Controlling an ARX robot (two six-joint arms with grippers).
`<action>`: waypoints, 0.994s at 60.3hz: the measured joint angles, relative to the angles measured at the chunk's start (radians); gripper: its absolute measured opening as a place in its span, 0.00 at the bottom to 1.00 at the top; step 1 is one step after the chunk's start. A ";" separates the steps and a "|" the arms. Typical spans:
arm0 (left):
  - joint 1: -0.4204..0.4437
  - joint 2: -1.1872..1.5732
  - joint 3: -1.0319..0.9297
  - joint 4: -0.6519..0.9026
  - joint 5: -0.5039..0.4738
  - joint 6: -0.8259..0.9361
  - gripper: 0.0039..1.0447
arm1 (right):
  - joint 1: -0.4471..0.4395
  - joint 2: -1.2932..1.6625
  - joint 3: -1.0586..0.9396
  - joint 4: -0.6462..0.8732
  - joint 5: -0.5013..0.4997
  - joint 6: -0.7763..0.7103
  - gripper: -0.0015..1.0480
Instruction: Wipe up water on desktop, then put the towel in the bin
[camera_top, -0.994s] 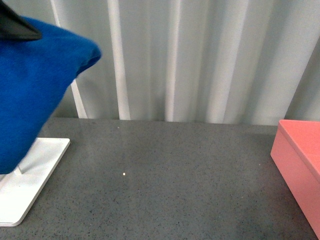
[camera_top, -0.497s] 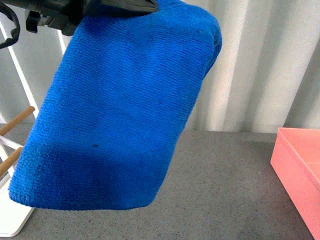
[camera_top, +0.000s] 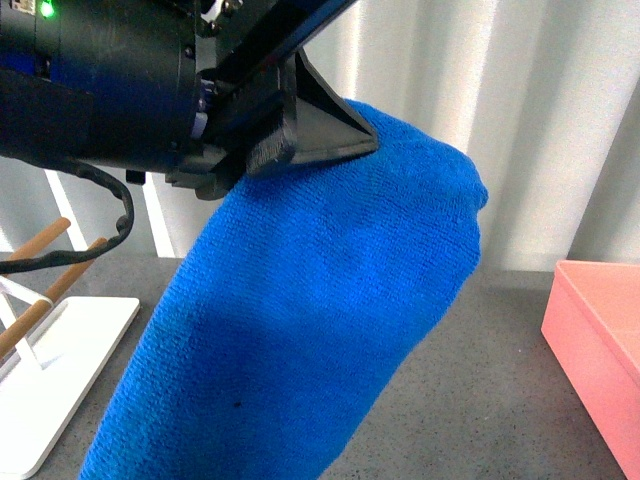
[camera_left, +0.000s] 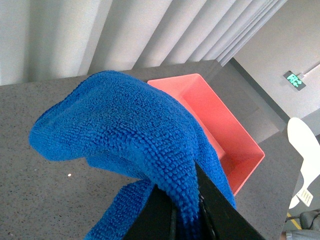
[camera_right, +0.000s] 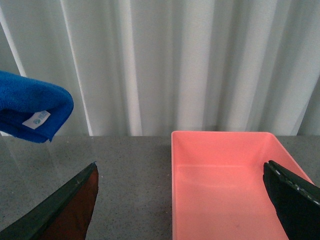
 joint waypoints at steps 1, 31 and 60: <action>-0.001 0.000 0.000 -0.001 0.000 0.000 0.03 | 0.000 0.000 0.000 0.000 0.000 0.000 0.93; -0.005 -0.003 -0.002 -0.003 -0.006 0.000 0.03 | -0.005 0.762 0.232 0.086 -0.520 -0.071 0.93; -0.005 -0.004 -0.002 -0.003 -0.005 0.000 0.03 | 0.210 1.381 0.531 0.346 -0.731 0.093 0.93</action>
